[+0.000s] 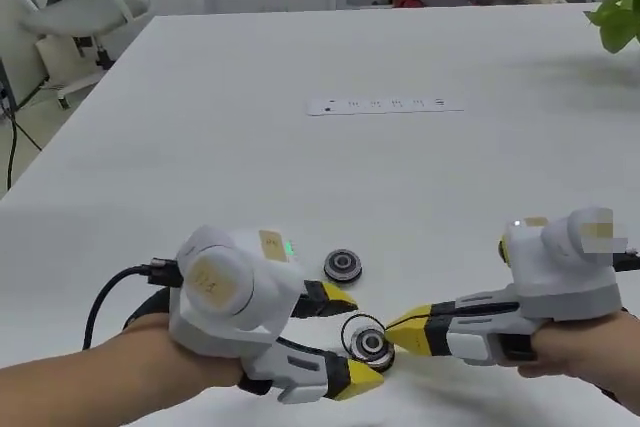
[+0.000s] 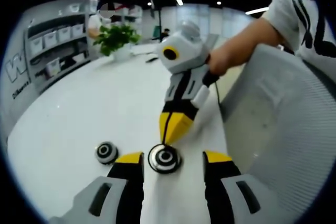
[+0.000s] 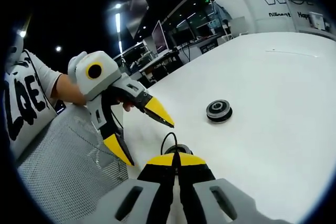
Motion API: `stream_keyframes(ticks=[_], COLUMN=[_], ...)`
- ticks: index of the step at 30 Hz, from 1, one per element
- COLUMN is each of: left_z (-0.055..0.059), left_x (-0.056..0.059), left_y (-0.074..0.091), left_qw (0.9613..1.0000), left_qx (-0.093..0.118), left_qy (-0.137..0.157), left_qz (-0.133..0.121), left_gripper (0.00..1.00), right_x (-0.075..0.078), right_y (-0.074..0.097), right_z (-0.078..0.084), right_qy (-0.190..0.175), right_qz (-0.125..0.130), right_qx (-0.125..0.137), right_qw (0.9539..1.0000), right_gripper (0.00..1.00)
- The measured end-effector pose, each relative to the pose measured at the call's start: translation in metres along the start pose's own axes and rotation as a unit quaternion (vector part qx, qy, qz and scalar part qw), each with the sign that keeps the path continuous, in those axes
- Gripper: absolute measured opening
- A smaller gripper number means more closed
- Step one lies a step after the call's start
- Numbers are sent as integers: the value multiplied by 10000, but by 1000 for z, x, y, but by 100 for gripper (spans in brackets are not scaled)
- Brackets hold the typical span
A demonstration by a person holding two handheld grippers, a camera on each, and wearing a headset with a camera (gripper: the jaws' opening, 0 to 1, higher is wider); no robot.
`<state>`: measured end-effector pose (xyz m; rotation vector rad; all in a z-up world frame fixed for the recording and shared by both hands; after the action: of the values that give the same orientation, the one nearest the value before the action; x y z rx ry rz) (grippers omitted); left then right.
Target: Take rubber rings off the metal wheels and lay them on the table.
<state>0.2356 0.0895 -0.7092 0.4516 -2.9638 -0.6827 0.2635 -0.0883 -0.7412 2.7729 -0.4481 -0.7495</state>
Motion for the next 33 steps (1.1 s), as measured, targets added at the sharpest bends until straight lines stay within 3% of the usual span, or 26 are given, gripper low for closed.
stream_keyframes(ticks=[10,24,33], left_z=[0,-3,-4], left_x=[0,4,2], left_y=[15,31,42], left_qw=[9999,9999,9995], left_qx=[57,85,179], left_qy=[110,43,77], left_qz=[-85,-113,-266], left_gripper=[54,71,77], right_x=[-2,-13,-15], right_y=[1,4,0], right_z=[-4,-19,-29], right_qy=[25,127,220], right_qz=[-28,-82,-182], right_qx=[26,135,178], right_qw=[10000,9998,9994], right_gripper=[0,0,0])
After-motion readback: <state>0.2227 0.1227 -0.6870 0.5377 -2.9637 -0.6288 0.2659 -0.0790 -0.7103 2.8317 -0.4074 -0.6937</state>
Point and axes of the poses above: the centre of the closed fingertips' face, and the gripper's own axes: y roughly backward along the fingers, x roughly to its right, z roughly out of its underside, the point moved 10 cm from there along y, roughly backward along the fingers, and after that the axes turned 8 degrees about x, right-handed, at the moved point
